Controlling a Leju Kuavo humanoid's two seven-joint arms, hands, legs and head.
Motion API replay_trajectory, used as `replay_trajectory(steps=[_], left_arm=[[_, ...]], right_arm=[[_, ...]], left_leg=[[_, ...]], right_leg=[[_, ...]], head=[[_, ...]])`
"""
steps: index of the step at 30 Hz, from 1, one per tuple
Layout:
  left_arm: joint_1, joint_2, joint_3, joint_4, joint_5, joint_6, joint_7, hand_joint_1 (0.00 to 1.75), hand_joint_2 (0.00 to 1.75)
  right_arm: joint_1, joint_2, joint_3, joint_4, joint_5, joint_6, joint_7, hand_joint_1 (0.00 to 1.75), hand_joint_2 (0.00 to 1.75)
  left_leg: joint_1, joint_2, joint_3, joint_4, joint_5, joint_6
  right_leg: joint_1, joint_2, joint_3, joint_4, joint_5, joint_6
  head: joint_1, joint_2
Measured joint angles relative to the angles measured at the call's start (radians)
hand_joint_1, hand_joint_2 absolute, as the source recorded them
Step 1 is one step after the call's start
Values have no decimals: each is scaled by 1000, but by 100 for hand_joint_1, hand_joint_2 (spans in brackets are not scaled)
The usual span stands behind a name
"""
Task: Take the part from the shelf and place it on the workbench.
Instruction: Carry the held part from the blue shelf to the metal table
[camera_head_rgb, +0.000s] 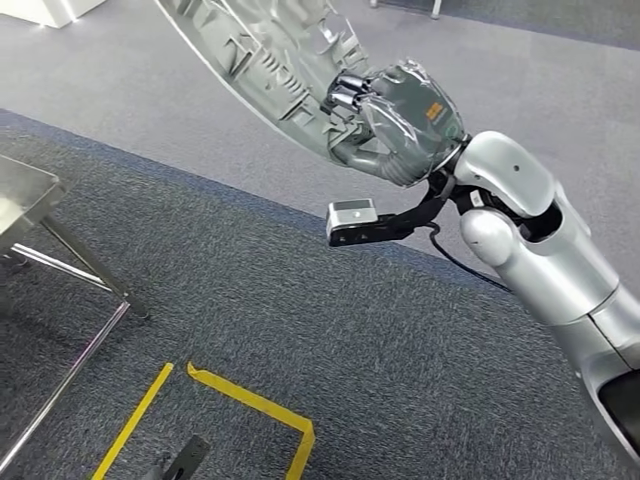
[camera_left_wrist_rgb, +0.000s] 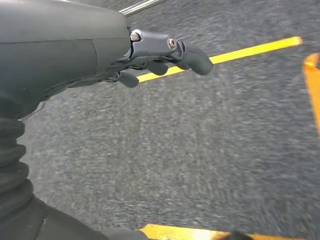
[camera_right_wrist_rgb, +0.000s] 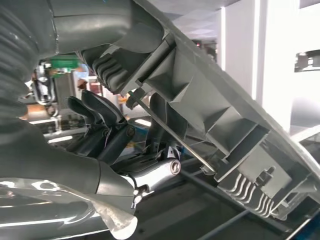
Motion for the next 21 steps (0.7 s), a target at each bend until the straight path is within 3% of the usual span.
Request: replay_trajectory(steps=[1, 3, 5, 6, 7, 8, 10, 12, 14, 15, 17, 19, 21], left_arm=[[0, 0, 1, 0, 1, 0, 0, 0, 175], [-1, -1, 1, 0, 2, 0, 0, 0, 175], [0, -3, 2, 0, 3, -1, 0, 0, 175], [0, -3, 2, 0, 4, -2, 0, 0, 175], [1, -3, 2, 0, 5, -2, 0, 0, 175], [2, -3, 2, 0, 6, -2, 0, 0, 175], [2, -3, 3, 0, 6, -2, 0, 0, 175], [4, -2, 3, 0, 6, -3, 0, 0, 175], [7, -2, 3, 0, 6, -4, 0, 0, 175], [9, -1, 3, 0, 6, -4, 0, 0, 175], [10, 0, 3, 0, 6, -4, 0, 0, 175], [9, 0, 3, 0, 5, -4, 0, 0, 175], [9, -1, 3, 0, 4, -4, 0, 0, 175]], right_arm=[[-1, 0, 0, 0, 0, 0, -1, 175, 175], [-1, 0, 0, -1, 0, 1, -1, 175, 175], [2, -1, 2, -1, 0, 1, -1, 175, 175], [4, -1, 4, -1, 0, 1, -2, 175, 175], [5, -1, 5, -1, 0, 1, -2, 175, 175], [5, -1, 6, -1, 0, 1, -1, 175, 175], [4, -1, 6, -1, 0, 1, -1, 175, 175], [3, -1, 7, -1, 0, 1, -1, 175, 175], [3, -1, 9, -1, 1, 1, -1, 175, 175], [4, -2, 10, -1, 1, 1, -1, 175, 175], [3, -2, 11, -1, 1, 2, 0, 175, 175], [2, -2, 12, -1, 1, 2, 1, 175, 175], [3, -2, 14, -1, 1, 2, 1, 175, 175]], left_leg=[[3, -10, 2, -2, 1, 6], [6, -32, 4, -4, 2, 13], [6, -57, 4, -3, 2, 16], [6, -71, 5, -3, 2, 16], [6, -85, 7, -2, 1, 16], [6, -99, 8, -1, 0, 15], [8, -124, 6, 3, -1, 10], [12, -144, -5, 6, 2, 0], [16, -160, -13, 5, 6, -12], [15, -153, -15, 8, 3, -18], [9, -111, -36, 57, -30, -29], [10, -66, -87, 172, -85, -37], [14, -46, -124, 253, -106, -39]], right_leg=[[-3, 24, -13, 26, -17, 4], [-7, 77, -73, 144, -70, 7], [-6, 93, -145, 267, -103, 9], [-6, 94, -162, 284, -94, 9], [-6, 95, -157, 259, -65, 7], [-7, 102, -135, 200, -23, 5], [-12, 142, -77, 68, 37, -1], [-13, 170, -47, 8, 48, -3], [-11, 155, -42, 1, 47, -7], [-12, 143, -38, -3, 49, -11], [-15, 118, -30, -11, 50, -19], [-14, 94, -27, -12, 48, -24], [-13, 70, -25, -12, 45, -27]], head=[[1, 0], [5, 0], [6, 0], [6, 0], [6, 0], [6, 0], [5, 0], [4, 0], [4, 0], [3, 0], [-2, 0], [-7, 0], [-7, 0]])
